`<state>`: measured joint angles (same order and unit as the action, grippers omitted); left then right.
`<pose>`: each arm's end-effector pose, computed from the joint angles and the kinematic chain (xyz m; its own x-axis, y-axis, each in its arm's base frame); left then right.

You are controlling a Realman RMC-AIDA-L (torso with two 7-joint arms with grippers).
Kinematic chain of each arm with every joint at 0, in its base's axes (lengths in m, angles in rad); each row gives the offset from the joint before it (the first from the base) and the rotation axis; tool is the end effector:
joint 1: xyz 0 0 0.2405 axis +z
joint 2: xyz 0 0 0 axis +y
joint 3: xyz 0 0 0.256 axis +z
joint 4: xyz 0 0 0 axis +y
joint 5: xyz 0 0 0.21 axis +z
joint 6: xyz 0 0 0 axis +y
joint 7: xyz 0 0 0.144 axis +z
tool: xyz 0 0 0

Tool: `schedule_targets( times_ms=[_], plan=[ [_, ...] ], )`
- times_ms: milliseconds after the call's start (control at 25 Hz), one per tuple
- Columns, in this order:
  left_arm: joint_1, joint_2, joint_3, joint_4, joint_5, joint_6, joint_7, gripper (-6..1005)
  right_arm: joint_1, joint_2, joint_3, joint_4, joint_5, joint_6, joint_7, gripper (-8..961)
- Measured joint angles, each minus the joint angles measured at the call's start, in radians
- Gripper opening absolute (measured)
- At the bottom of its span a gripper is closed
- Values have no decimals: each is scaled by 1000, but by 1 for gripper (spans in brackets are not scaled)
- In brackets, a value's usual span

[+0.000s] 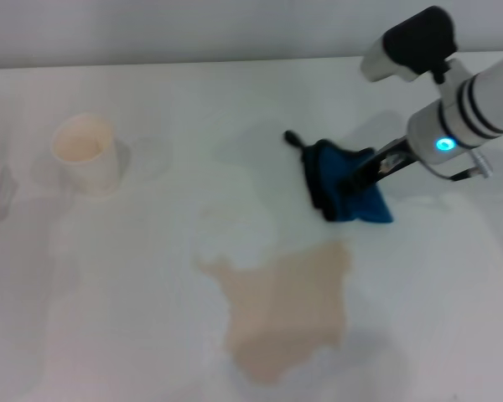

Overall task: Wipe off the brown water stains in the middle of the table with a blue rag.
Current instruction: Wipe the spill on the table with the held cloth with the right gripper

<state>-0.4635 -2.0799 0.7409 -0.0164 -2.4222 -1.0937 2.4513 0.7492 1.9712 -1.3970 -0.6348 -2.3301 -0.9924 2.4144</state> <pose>-0.3660 0.3217 -0.0102 0.3589 0.1439 0.9222 0.9333 -0.0395 -0.3570 0.2628 0.4055 -0.0318 0.6425 -0.7663 0.0094 -0.6699 -0.5676 -0.4786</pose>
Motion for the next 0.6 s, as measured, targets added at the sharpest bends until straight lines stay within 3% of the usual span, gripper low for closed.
schedule_targets(
  times_ms=[160, 240, 600],
  plan=[
    [-4, 0, 0, 1, 0, 0, 0, 861, -1, 42, -29, -56, -8, -46, -3, 129],
    [-6, 0, 0, 1, 0, 0, 0, 861, 5, 52, -88, -80, 19, -51, -4, 128],
    [-7, 0, 0, 6, 0, 1, 0, 861, 92, 56, -477, -100, 319, 86, -5, 125]
  ],
)
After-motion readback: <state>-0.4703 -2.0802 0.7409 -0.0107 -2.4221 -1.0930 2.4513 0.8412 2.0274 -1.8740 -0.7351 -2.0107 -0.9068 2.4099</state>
